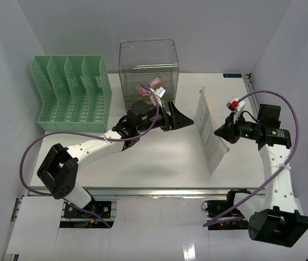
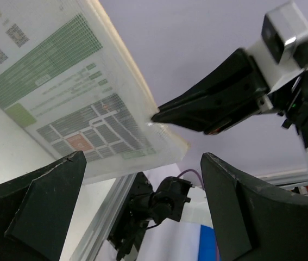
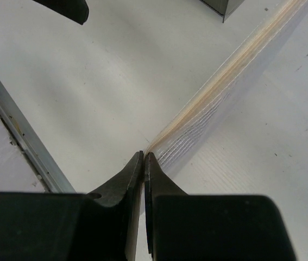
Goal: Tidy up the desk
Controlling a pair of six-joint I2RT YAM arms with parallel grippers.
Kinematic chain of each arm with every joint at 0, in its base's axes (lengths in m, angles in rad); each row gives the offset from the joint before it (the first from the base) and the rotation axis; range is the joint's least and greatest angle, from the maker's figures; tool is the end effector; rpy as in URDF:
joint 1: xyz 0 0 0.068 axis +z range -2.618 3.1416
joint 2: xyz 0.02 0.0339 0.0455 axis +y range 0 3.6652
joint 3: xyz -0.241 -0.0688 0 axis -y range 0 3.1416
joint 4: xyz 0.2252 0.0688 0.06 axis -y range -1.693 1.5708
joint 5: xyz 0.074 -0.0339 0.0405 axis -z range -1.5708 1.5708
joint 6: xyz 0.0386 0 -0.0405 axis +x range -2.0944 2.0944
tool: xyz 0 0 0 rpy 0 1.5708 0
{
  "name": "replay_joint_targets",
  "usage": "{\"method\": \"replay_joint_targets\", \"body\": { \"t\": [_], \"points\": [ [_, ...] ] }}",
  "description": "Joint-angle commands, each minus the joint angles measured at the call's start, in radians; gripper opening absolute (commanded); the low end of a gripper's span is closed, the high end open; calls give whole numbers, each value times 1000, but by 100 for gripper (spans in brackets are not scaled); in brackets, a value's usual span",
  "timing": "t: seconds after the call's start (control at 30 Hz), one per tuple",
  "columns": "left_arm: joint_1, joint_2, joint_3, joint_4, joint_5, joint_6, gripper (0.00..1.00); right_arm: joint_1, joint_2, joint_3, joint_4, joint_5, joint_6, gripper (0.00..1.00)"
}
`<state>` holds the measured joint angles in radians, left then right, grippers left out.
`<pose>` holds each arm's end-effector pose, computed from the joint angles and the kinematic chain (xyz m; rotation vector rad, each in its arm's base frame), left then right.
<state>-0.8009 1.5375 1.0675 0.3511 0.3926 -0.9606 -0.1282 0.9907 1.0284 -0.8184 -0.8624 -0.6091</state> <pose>0.2322 -0.2607 0.2929 0.1871 1.9664 -1.5778 0.1834 0.0059 0.3138 -0.8740 1.9059 0.5743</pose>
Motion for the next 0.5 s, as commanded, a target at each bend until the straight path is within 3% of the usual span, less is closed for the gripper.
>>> {"method": "replay_joint_targets", "body": {
  "t": [0.0,0.3,0.47],
  "points": [
    [-1,82,110,-231,-19,-96,98,75,-42,-59,112,59,34,8],
    [-1,210,293,-346,-14,-121,98,295,-72,-105,184,162,116,8],
    [-1,222,311,-391,-18,-121,98,427,-69,-137,248,226,186,8]
  ]
}}
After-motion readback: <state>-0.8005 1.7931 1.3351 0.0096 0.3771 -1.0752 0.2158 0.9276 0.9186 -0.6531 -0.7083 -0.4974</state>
